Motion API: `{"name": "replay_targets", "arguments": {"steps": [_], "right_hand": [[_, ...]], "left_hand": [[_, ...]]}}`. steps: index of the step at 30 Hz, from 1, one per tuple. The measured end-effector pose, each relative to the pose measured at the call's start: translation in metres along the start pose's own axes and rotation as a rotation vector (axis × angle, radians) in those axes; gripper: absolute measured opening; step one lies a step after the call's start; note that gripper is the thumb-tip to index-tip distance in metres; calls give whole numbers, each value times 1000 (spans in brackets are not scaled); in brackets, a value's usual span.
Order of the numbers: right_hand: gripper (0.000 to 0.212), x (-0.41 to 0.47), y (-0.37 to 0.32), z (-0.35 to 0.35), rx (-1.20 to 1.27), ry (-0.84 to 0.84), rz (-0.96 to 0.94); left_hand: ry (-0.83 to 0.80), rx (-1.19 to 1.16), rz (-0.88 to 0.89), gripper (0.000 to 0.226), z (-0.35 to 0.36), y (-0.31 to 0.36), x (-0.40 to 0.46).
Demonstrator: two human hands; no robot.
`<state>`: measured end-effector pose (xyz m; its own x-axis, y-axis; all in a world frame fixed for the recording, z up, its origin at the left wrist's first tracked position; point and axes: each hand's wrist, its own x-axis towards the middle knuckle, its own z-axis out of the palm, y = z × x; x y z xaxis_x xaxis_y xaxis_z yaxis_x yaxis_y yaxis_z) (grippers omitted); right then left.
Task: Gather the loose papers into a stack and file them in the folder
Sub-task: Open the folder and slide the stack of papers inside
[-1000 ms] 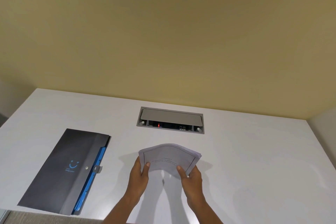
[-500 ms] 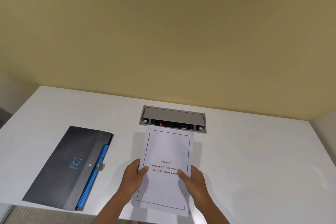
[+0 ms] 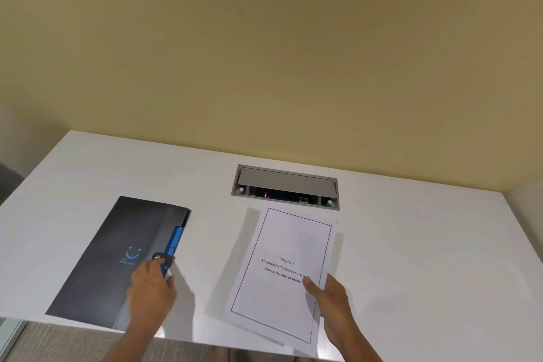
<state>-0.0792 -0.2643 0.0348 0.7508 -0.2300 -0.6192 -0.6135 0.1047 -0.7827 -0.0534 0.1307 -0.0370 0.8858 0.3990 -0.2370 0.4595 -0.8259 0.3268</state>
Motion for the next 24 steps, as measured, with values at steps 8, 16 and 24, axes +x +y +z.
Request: {"name": "replay_targets", "arguments": {"steps": [8, 16, 24], "right_hand": [[21, -13, 1, -1, 34, 35, 31], [18, -28, 0, 0, 89, 12, 50], [21, -28, -8, -3, 145, 12, 37]], "left_hand": [[-68, 104, -24, 77, 0, -45, 25], [-145, 281, -1, 81, 6, -55, 38], [-150, 309, 124, 79, -5, -41, 39]]}}
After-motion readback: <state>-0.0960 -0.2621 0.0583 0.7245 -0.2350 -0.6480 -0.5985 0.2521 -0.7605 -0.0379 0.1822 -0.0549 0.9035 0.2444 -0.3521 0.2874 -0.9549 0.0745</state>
